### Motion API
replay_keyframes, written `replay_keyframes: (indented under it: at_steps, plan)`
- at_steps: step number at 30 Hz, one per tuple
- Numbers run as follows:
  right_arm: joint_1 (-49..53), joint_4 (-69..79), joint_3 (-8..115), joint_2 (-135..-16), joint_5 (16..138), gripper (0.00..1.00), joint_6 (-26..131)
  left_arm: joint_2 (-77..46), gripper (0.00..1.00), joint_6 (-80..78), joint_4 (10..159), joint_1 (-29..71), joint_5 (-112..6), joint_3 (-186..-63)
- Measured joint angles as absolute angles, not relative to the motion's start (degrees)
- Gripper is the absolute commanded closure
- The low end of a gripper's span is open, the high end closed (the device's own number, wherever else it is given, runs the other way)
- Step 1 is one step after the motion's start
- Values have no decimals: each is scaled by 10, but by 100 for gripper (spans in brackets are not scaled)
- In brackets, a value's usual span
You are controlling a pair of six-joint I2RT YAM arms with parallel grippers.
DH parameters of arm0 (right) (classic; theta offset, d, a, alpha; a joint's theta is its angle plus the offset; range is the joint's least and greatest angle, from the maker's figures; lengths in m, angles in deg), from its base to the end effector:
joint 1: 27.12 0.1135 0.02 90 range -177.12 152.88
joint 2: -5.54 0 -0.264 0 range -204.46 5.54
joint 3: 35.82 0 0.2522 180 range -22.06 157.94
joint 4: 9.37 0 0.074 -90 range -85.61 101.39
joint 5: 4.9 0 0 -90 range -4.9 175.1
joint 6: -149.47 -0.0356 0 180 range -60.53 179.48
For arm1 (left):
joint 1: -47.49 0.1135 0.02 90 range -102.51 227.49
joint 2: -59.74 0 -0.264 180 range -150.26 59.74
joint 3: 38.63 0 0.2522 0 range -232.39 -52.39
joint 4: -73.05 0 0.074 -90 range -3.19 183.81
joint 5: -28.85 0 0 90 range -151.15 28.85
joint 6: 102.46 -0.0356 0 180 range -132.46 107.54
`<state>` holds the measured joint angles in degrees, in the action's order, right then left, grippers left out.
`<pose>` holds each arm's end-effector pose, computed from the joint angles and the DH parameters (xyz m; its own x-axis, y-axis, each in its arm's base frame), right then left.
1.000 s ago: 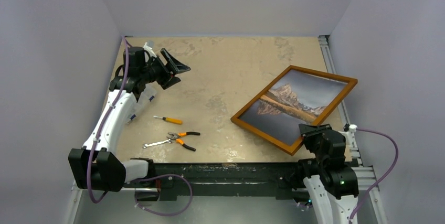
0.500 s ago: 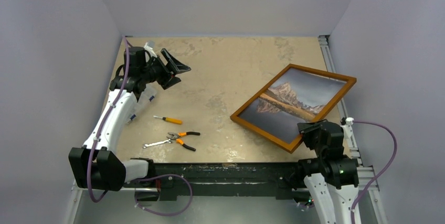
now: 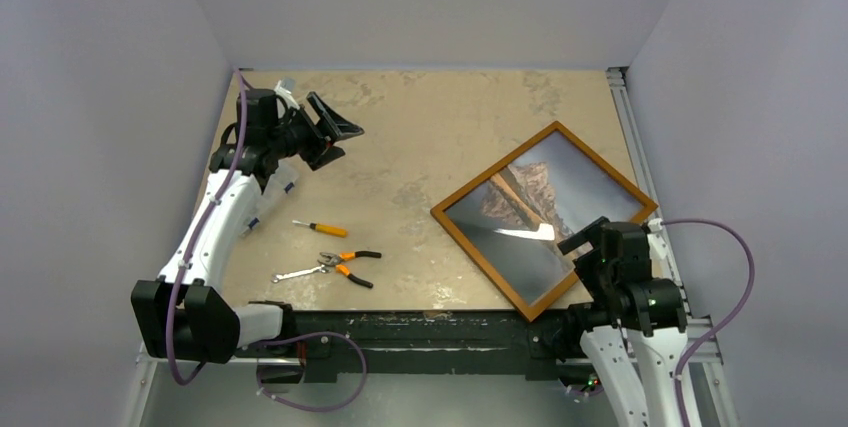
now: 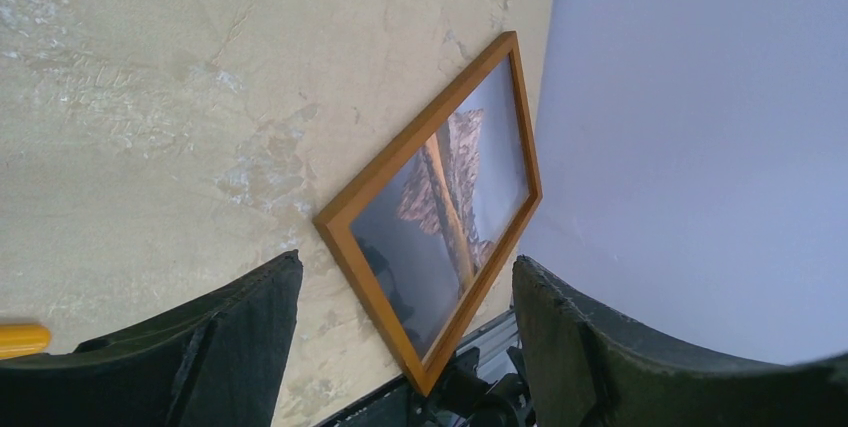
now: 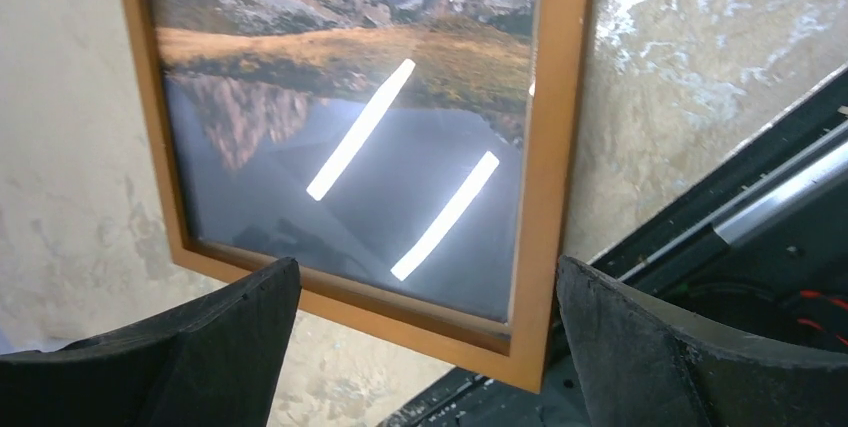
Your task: Take the photo out of the frame
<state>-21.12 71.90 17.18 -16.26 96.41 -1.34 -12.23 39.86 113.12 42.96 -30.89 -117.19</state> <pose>0.0609 -0.0006 0.2587 -0.3521 0.8238 -0.4443 0.6768 0.5520 0.4870 0.2739 -0.0397 0.3357 -0.7217 -0.6286 -0.2898 -0.1374 0.5405 -0.8300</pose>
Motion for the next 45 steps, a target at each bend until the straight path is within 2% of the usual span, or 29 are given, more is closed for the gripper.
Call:
replay_keyframes:
  at_steps: [10, 17, 21, 28, 34, 38, 45]
  plan:
    - [-211, 752, 229, -202, 973, 1, 30, -140, 25, 383, 1104, 397, -291, -1172]
    - [-211, 730, 277, -288, 944, 1, 108, -169, 29, 332, 1129, 263, -334, -1175]
    - [-211, 727, 298, -291, 937, 1, 131, -183, 30, 338, 1133, 158, -383, -1164]
    - [-211, 743, 324, -249, 951, 1, 143, -213, 18, 467, 1135, 47, -438, -1065]
    - [-211, 752, 355, -230, 959, 1, 148, -284, 17, 610, 1101, -15, -447, -1061]
    - [-211, 758, 356, -221, 958, 1, 154, -338, 21, 689, 1064, -50, -457, -1060]
    - [-211, 774, 356, -200, 961, 2, 165, -394, 18, 792, 1036, -98, -492, -1075]
